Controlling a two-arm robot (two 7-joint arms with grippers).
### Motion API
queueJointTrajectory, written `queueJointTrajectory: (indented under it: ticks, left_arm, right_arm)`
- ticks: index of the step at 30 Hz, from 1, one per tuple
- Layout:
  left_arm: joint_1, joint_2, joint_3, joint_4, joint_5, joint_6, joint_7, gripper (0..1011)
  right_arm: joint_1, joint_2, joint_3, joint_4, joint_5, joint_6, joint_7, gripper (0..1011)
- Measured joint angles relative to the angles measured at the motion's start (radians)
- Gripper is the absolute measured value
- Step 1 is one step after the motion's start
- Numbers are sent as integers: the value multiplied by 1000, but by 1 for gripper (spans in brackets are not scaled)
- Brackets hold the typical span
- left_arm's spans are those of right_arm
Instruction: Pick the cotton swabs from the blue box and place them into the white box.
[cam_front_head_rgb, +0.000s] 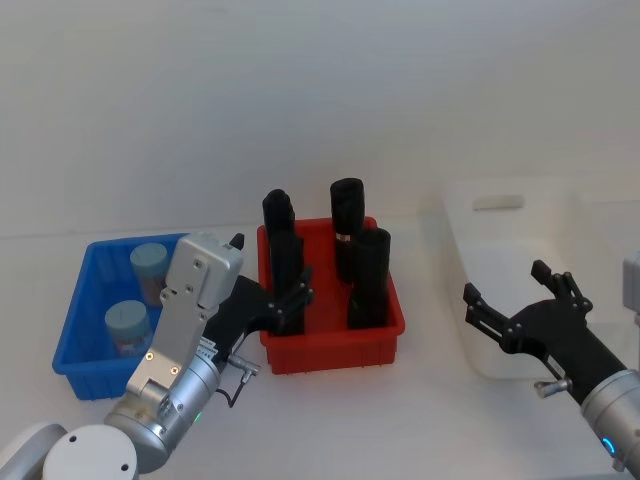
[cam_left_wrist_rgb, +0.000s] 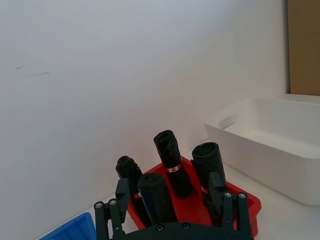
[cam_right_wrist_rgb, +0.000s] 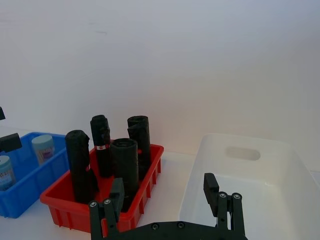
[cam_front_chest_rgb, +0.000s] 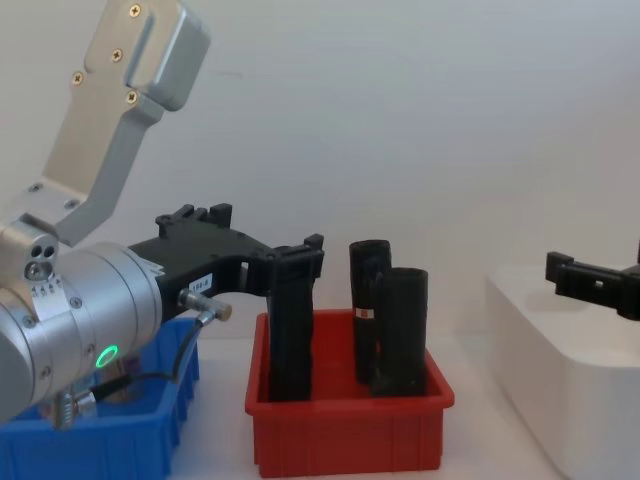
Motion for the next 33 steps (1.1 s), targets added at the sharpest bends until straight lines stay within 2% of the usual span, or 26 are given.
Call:
queueJointTrajectory:
  ticks: [33]
  left_arm:
    - [0, 0, 0, 0, 0, 0, 0, 1004]
  right_arm:
    - [0, 0, 0, 0, 0, 0, 0, 1001]
